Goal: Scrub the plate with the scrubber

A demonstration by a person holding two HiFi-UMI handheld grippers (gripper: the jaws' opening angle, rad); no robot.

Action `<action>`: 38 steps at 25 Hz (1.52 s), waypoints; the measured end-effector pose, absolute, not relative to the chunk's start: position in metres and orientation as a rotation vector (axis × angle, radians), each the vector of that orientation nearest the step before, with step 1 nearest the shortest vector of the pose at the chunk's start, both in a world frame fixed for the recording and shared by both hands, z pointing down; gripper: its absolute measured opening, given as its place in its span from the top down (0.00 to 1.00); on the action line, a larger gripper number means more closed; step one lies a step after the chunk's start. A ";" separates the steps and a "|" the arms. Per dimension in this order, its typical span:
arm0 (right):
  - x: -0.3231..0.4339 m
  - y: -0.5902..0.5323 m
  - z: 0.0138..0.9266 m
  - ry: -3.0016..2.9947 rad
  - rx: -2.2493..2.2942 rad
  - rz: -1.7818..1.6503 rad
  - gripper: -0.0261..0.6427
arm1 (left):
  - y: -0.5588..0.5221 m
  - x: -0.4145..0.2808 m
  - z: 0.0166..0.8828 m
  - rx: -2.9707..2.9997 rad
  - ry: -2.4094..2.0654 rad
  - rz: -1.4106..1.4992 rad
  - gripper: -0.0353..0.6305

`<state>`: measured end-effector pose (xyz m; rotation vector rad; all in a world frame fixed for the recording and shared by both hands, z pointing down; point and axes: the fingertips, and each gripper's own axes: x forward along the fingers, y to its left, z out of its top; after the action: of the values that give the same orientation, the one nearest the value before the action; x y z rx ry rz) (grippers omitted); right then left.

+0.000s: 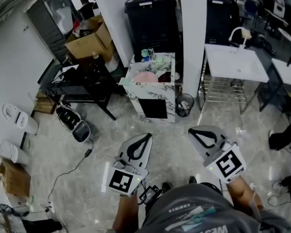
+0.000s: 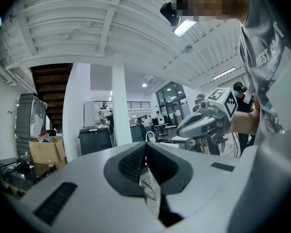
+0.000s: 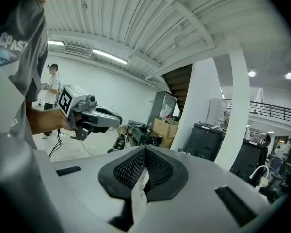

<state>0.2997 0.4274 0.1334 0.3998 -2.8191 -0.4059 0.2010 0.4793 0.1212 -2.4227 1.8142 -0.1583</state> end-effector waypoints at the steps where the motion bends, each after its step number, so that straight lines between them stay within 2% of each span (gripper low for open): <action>1: 0.299 0.427 0.134 -2.818 0.402 -0.404 0.92 | 0.479 0.200 0.122 -2.425 1.812 -0.159 0.94; 25: 0.239 0.421 0.150 -2.822 0.539 -0.274 0.92 | 0.473 0.133 0.145 -2.529 1.722 -0.132 0.94; 38: 0.190 0.312 0.143 -2.792 0.455 -0.351 0.92 | 0.384 0.086 0.150 -2.473 1.819 -0.125 0.94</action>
<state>0.1899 0.3118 0.1434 0.4552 -2.7916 -0.3513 0.0865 0.3840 0.1503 -2.4727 1.8194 -0.1255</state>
